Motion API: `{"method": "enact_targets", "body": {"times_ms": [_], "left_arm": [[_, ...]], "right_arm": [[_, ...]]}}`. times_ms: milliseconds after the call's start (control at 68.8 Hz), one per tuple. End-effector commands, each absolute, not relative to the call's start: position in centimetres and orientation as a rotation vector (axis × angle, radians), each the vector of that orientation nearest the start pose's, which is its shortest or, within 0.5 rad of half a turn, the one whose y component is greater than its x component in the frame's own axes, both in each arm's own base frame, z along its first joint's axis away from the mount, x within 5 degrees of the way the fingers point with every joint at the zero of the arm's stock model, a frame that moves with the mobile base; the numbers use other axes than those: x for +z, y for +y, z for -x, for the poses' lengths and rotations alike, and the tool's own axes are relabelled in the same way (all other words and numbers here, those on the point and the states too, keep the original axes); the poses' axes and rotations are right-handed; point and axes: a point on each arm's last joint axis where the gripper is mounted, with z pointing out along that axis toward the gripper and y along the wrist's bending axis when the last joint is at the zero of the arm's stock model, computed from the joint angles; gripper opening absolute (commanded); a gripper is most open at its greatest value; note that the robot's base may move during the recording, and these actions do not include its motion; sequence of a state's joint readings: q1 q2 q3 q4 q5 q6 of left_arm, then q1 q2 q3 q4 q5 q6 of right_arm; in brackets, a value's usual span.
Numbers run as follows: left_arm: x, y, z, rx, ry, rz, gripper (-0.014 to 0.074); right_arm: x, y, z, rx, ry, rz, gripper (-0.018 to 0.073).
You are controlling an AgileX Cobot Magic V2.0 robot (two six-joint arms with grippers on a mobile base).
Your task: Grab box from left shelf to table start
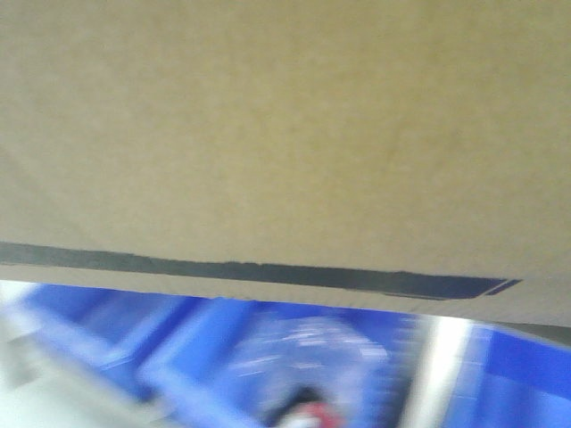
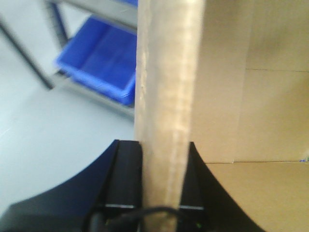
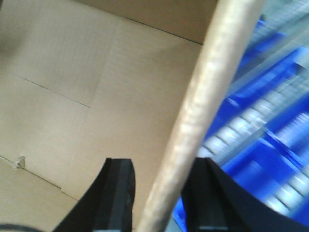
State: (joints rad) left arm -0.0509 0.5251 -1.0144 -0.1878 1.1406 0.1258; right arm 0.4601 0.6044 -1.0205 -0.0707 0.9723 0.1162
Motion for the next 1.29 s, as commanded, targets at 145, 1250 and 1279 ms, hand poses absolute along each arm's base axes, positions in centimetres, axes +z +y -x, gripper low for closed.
{"method": "enact_targets", "body": {"times_ms": [145,1250,1279], "left_arm": [[42.75,-2.96,-5.05,-0.376,1.950,-0.186,-0.0099],[42.75,-2.96,-5.05,-0.376,1.950,-0.186,-0.0099],[42.75,-2.96,-5.05,-0.376,1.950,-0.186,-0.0099]], "right_arm": [[43.78,3.68,-7.28,0.355,1.813,0.396,0.0052],[43.78,3.68,-7.28,0.355,1.813,0.396,0.0052],[43.78,3.68,-7.28,0.355,1.813,0.396,0.0052]]}}
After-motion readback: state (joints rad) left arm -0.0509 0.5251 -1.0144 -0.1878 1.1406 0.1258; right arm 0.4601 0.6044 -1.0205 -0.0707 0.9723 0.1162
